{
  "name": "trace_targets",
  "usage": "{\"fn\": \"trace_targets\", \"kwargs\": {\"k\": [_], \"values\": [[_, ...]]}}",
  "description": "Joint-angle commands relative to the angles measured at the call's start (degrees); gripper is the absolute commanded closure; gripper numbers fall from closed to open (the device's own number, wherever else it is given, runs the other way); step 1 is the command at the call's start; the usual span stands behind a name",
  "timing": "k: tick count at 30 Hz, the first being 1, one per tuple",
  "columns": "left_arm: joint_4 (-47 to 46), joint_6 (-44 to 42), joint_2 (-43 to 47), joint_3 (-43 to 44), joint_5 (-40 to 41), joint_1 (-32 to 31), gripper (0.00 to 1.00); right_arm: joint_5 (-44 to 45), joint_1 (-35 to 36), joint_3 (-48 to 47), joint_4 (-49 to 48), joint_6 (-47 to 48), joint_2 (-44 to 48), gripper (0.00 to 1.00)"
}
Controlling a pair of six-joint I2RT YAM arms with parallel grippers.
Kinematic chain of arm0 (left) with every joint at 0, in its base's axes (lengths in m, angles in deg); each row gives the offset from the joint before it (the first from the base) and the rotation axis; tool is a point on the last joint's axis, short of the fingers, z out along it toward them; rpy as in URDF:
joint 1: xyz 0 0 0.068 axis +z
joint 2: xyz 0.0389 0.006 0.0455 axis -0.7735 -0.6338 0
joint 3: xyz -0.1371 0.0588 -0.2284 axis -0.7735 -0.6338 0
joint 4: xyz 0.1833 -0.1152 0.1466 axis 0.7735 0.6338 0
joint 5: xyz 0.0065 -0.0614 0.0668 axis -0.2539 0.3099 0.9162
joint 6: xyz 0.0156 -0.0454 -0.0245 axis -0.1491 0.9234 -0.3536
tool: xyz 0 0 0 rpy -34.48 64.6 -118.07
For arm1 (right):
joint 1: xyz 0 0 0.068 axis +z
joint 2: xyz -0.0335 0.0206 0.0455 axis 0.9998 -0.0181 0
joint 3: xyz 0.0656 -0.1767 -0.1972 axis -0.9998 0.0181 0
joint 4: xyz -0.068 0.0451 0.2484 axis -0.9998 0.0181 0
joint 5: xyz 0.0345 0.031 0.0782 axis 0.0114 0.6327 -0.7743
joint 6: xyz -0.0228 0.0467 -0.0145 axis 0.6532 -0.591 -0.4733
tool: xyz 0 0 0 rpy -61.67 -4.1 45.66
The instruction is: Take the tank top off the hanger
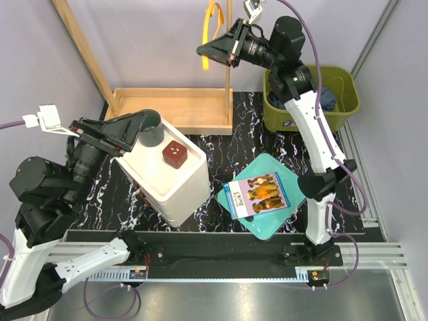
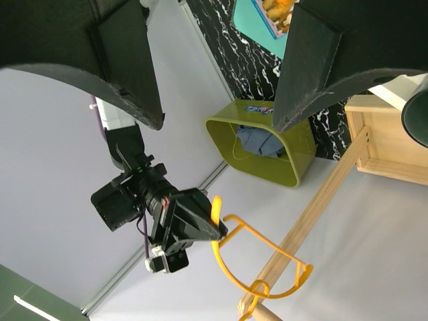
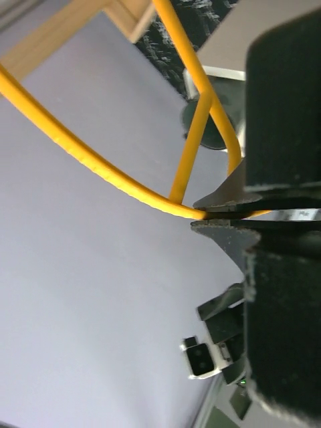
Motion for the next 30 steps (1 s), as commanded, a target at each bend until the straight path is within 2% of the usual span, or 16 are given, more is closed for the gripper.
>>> {"fn": "trace_targets", "kwargs": {"k": [1,5,11,19,27,29,30], "values": [[-0.1,-1.3,-1.0,2.8,0.5,0.0,0.3,7.5,0.2,-10.9,-3.3,-5.9,-6.0,1.0],[0.6,-1.6,-2.1,4.2,-0.7,0.1,0.3,11.4,0.1,-14.3,-3.8,-7.2,-8.8,1.0],[1.2,-2.4,-4.0,6.1,-2.2,0.1,0.3,17.0,-0.2,-12.0,-4.3,-10.2,-8.3,1.0],[2.1,-3.1,-5.4,7.0,-3.2,0.0,0.3,14.5,-0.4,-10.9,-4.3,-14.9,-9.0,1.0],[2.7,-2.9,-4.6,6.1,-3.0,0.0,0.3,12.7,-0.5,-1.7,-4.4,-13.8,-4.7,1.0],[2.7,-2.9,-4.5,6.1,-3.0,0.0,0.3,11.5,-0.4,-1.1,-4.3,-13.7,-4.6,0.93],[2.8,-2.8,-4.6,5.9,-3.0,0.0,0.3,11.2,-0.5,-0.8,-4.2,-13.7,-4.5,0.84]]}}
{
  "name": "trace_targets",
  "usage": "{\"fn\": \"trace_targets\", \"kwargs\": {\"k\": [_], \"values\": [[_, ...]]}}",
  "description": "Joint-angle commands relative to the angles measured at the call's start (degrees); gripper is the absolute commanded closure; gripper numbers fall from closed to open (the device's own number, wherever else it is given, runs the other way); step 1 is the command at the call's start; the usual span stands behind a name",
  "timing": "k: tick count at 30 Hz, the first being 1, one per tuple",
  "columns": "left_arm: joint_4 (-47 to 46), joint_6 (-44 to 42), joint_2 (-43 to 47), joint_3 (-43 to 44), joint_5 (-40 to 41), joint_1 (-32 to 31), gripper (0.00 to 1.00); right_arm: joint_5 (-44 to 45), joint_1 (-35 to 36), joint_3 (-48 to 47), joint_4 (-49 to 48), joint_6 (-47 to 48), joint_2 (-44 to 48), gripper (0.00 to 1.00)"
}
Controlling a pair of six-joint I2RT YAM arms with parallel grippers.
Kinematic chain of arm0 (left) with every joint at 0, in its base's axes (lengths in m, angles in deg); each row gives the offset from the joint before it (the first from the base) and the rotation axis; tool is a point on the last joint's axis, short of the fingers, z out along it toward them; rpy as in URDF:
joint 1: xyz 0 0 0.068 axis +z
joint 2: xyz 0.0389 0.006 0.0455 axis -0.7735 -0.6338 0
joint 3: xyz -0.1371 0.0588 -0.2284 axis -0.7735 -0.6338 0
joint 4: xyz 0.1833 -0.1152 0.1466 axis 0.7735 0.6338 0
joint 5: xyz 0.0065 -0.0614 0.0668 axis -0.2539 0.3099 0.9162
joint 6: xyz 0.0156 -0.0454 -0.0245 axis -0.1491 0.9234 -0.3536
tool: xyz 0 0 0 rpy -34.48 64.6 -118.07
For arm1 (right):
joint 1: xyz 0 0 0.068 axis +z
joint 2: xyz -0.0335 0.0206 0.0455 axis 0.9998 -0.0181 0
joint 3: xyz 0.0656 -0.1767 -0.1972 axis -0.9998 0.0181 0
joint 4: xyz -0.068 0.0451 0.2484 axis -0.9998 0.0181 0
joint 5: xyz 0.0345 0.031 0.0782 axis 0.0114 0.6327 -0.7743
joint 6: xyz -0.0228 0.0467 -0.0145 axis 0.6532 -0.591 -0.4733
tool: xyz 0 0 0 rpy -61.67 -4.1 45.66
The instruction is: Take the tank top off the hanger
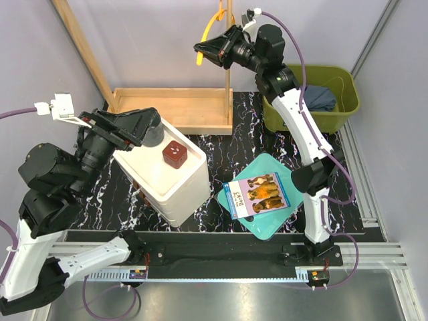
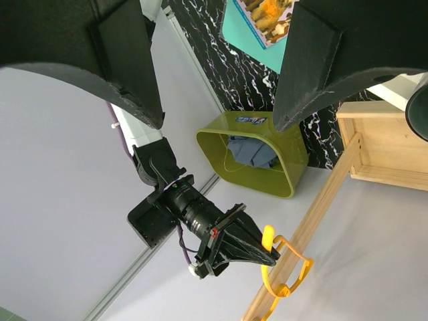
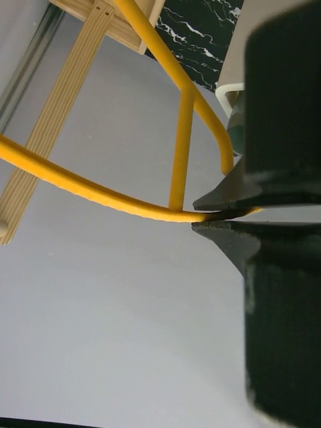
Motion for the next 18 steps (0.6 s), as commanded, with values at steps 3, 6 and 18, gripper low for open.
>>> {"fn": "trace_targets", "kwargs": {"k": [3,6,18], "values": [[-0.5,-0.7,0.4,0.6,-1.3,0.0,0.3,-3.1,-0.4,2.0,0.4,-0.3,4.7,0.63],[-0.5,-0.2,0.5,0.0,-1.5,0.0,0.3,-3.0,-0.4,3.4,3.5,1.2,6.3,0.44],[-0.6,0.9,-1.1,-0.2,-3.6,0.0,0.3,1.0,-0.4,2.1,30.7,16.7,13.9,0.0]]}}
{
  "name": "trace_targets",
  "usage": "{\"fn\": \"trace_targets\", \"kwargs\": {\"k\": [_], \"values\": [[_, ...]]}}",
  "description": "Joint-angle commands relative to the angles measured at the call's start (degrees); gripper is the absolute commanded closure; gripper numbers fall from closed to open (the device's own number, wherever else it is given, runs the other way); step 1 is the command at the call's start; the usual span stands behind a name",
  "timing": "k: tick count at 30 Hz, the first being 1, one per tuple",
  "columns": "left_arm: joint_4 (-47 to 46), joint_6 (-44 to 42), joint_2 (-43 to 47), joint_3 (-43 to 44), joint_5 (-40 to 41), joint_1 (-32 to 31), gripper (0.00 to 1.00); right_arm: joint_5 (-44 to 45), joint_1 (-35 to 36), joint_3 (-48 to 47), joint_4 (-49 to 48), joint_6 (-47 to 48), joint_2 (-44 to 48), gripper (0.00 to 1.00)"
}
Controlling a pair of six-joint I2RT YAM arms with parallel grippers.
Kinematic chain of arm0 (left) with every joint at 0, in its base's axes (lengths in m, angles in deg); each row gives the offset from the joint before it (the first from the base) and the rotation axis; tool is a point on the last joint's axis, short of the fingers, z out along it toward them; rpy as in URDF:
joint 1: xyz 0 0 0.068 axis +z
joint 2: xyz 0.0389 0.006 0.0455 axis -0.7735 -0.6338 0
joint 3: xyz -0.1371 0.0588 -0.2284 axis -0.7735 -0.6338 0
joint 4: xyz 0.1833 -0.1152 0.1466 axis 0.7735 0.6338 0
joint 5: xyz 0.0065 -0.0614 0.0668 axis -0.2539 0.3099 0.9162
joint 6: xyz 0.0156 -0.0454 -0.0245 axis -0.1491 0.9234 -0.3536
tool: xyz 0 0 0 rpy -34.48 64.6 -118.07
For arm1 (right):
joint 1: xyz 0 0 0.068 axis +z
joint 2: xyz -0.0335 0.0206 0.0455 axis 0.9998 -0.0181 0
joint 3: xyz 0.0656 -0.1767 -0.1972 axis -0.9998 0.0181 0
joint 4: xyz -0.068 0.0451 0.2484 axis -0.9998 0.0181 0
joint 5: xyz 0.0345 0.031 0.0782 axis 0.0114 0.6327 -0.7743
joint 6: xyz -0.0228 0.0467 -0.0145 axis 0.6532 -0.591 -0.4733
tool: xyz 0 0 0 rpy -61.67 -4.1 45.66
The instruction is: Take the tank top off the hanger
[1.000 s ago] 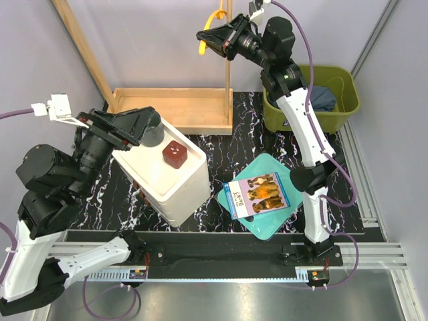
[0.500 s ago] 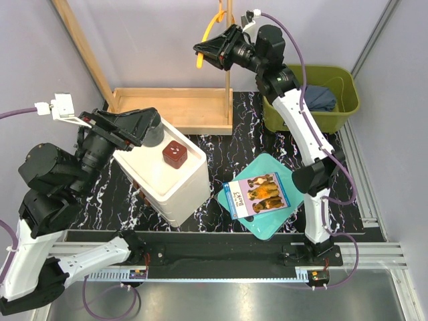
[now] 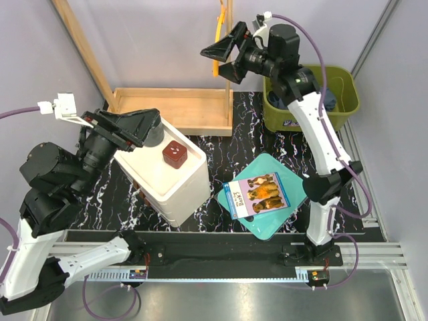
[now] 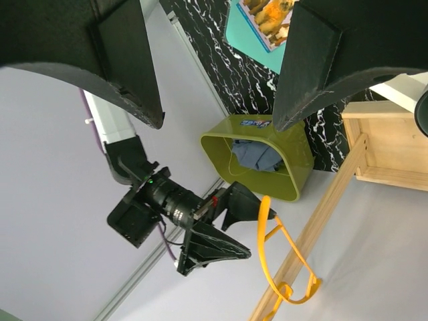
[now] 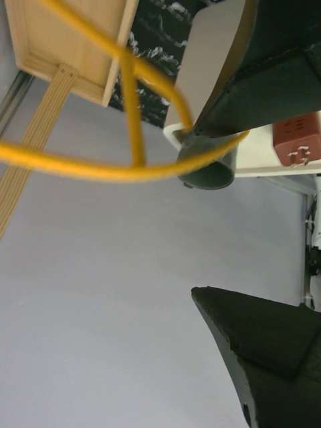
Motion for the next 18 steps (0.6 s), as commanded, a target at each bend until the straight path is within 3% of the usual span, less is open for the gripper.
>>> {"fn": "trace_targets", "kwargs": {"k": [1,6,9,13,18], "values": [[-0.6,0.4,-1.3,0.0,-2.5,0.0,0.3,2.6,0.2,-4.1,19.7,11.8,5.5,0.0],[-0.6,0.9,-2.6,-0.3,-4.4,0.0,0.28,19.2,0.2,-5.5,39.2,24.3,8.4,0.0],[-0.8,0.9,-3.1,-0.6,-6.6,0.0,0.27,31.2,0.2,-2.2,45.0,31.7,11.4,0.0],[-0.9,1.3,-1.7,-3.1,-11.6,0.0,0.22,40.8,0.6,15.4,43.3,39.8,19.9,0.0],[-0.8,6.9,5.9,-14.1,-17.0,0.0,0.15,39.7,0.8,37.9,34.6,37.6,37.2,0.0]]}}
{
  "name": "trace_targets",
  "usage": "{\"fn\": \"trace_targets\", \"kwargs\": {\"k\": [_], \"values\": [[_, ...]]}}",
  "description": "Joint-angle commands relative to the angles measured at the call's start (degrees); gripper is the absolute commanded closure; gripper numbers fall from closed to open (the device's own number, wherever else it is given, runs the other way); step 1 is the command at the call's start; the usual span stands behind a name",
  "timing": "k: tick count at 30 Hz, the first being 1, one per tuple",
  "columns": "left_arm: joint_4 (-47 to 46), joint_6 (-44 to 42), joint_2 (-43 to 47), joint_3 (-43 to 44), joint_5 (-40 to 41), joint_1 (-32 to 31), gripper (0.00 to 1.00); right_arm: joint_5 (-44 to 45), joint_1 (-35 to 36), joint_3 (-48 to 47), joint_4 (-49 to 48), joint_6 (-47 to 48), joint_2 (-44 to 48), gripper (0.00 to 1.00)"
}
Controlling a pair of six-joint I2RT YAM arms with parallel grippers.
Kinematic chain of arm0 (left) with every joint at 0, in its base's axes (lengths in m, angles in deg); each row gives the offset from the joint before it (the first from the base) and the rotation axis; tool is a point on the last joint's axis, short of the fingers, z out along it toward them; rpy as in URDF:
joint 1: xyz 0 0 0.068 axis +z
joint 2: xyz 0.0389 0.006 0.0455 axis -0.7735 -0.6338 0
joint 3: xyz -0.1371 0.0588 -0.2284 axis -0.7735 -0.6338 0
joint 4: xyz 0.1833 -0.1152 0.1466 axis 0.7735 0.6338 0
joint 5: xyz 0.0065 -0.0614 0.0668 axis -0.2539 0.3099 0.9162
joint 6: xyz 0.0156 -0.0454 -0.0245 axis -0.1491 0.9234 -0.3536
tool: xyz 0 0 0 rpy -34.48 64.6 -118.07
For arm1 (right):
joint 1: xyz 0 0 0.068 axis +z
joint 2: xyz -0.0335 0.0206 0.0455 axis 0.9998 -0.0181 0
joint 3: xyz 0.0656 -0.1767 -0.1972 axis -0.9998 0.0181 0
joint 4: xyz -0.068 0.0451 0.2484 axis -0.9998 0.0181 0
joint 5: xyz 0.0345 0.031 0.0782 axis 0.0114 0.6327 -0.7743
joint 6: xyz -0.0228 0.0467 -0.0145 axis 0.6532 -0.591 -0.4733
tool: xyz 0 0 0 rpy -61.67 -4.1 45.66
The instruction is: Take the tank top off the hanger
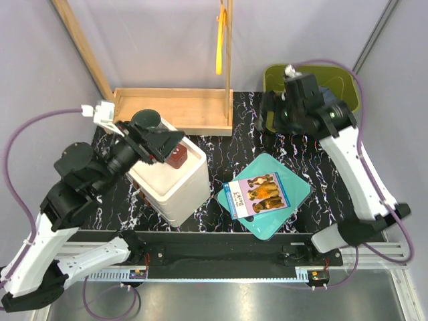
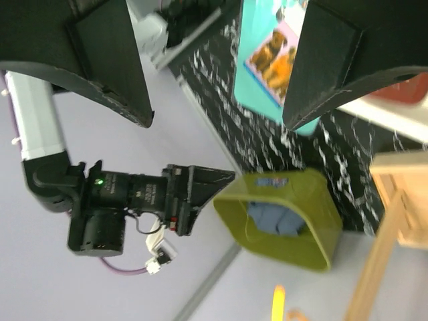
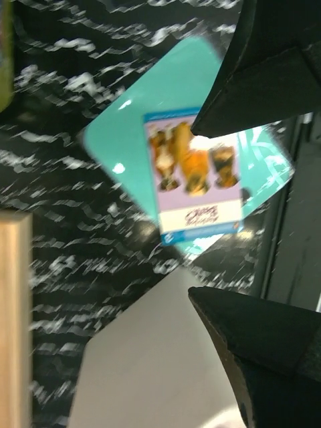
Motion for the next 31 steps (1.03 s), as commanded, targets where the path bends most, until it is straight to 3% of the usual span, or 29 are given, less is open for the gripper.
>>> {"fn": "trace_targets", "kwargs": {"k": [1,3,7,8,12,14,18,23,26,31], "values": [[-0.5,5.3,6.8,-8.2,-10.2,0.0,0.15,0.2,0.6,18.8,-4.8,0.3,13.9,0.0],[-1.4,7.5,11.6,-13.9,-12.8,0.0,0.12,-6.0,0.6,26.1,-11.0,-2.2,20.3,0.0],[-5.5,7.9,22.9,-22.9,-19.9,-0.1,0.09,-35.0,0.8,49.9,-33.8,-11.8,33.2,0.0],[-7.6,7.9,25.1,-26.1,-20.9,0.0,0.07,-38.7,0.8,54.1,-46.2,-14.7,35.1,0.0],[-16.1,13.3,36.7,-36.1,-26.5,-0.1,0.01,-46.1,0.8,73.6,-71.5,-32.0,41.1,0.0],[-22.7,19.2,44.0,-43.5,-28.3,0.0,0.01,-46.7,0.8,78.7,-83.2,-36.0,43.3,0.0],[-36.0,27.3,54.9,-54.4,-30.2,0.0,0.01,-40.9,0.8,89.1,-89.8,-38.4,47.3,0.0],[-52.3,28.8,51.9,-55.9,-42.2,0.0,0.01,-34.5,0.8,96.7,-92.2,-39.6,51.7,0.0],[-62.7,30.4,52.6,-57.5,-44.4,0.0,0.01,-32.1,0.8,101.0,-94.1,-40.6,54.8,0.0],[-77.2,36.6,54.5,-61.8,-44.7,0.0,0.01,-30.0,0.8,108.9,-107.8,-44.7,59.4,0.0]]}}
